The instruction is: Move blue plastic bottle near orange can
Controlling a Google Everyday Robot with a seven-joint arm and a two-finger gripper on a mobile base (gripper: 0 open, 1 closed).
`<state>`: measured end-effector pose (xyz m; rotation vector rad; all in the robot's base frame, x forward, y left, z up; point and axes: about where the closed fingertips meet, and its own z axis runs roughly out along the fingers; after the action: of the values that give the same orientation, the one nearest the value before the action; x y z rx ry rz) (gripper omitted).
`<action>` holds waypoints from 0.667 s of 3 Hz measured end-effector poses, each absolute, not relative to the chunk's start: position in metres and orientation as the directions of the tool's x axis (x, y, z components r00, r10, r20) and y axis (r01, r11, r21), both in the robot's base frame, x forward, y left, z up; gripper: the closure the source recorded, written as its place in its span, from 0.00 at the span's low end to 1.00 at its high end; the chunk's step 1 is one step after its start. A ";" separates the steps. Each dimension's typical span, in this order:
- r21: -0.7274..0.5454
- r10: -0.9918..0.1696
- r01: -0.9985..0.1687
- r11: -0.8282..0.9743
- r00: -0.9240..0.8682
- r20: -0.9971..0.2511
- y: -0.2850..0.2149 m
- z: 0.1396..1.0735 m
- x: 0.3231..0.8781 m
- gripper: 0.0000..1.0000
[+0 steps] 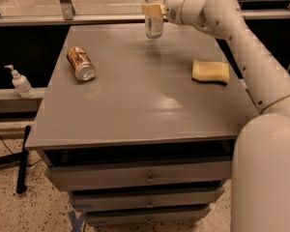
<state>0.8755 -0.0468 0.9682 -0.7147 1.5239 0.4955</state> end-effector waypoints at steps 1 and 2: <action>-0.044 -0.059 -0.770 0.637 0.008 -0.998 -0.009 0.982 0.833 1.00; 0.036 0.001 -0.838 0.545 -0.042 -0.999 0.042 0.977 0.782 1.00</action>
Offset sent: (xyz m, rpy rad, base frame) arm -0.1389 0.1250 0.0007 0.1938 0.1226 0.3083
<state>0.7818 0.0420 0.9768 -0.7623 1.4652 0.7961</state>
